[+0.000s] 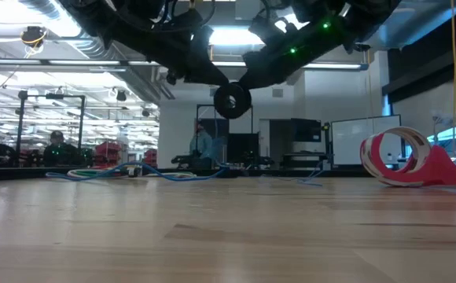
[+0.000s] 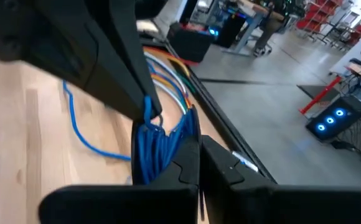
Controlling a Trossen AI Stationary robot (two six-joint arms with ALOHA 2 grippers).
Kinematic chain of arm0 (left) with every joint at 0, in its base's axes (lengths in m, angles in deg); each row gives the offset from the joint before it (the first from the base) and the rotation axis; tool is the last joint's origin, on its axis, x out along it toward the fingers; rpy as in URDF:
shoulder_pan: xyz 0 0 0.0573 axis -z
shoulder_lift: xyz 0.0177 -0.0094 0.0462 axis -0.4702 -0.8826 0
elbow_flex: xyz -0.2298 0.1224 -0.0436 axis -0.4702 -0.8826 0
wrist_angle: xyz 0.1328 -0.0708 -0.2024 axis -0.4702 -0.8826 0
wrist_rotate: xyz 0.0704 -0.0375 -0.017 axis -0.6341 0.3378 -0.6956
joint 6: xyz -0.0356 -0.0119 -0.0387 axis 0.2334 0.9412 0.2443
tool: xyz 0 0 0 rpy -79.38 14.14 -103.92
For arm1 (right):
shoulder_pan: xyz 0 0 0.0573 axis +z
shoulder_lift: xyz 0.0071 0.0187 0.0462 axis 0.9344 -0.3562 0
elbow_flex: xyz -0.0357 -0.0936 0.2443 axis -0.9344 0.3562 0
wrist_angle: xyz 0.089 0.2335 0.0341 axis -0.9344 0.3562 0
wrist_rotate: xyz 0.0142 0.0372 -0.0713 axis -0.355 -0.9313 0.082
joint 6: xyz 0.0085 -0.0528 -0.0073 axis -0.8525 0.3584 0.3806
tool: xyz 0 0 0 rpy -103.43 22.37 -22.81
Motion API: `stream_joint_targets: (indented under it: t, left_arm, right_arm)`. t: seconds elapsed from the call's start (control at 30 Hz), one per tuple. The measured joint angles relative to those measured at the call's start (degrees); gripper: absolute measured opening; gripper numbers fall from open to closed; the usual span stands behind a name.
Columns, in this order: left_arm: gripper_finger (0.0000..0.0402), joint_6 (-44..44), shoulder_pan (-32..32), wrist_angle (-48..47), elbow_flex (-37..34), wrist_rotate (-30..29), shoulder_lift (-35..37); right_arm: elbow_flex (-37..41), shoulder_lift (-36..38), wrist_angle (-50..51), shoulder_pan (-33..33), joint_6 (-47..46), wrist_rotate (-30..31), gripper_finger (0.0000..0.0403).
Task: Coil cords
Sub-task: Coil the blue wire onto the spool
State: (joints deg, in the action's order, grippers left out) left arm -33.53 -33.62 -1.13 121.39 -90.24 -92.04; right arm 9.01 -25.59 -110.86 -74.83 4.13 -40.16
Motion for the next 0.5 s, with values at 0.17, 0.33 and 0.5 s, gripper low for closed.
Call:
stream_joint_targets:
  t: [0.17,0.33,0.5]
  left_arm:
    - [0.0001,1.65,0.24,3.27,0.15,0.94,0.07]
    - [0.0001,4.39,0.63,3.57,0.15,1.11,0.07]
    - [0.0001,0.91,0.76,1.22,0.22,1.36,0.69]
  right_arm:
    - [0.04,-0.07,-4.32,-0.33,-0.13,-1.06,0.0003]
    - [0.04,-0.07,-4.64,-0.33,-0.17,-0.95,0.0003]
    - [-0.01,-0.07,-4.57,-0.24,2.23,0.27,0.0003]
